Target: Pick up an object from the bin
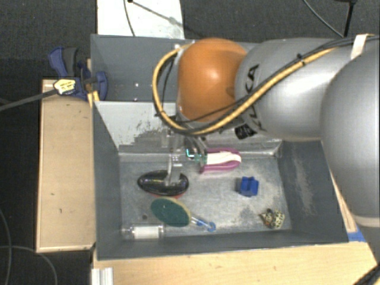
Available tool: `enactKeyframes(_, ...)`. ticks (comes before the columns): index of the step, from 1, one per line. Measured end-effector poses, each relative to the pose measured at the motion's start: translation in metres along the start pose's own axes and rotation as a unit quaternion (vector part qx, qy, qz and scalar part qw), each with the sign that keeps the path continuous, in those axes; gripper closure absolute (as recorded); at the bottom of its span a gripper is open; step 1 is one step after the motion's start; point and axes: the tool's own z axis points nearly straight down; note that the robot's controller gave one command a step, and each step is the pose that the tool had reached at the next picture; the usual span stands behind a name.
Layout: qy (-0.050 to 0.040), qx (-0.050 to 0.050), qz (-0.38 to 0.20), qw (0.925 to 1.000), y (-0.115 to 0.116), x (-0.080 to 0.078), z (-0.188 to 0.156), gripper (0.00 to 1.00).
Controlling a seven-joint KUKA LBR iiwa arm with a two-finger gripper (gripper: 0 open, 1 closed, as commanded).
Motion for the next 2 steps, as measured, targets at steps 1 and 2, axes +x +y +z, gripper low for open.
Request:
enactKeyframes(1, -0.0016, -0.001, 0.026, 0.9997, -0.024, 0.018, 0.114, 0.0)
enactKeyframes(2, -0.0052, -0.001, 0.089, 0.996, -0.015, 0.015, 0.083, 0.0)
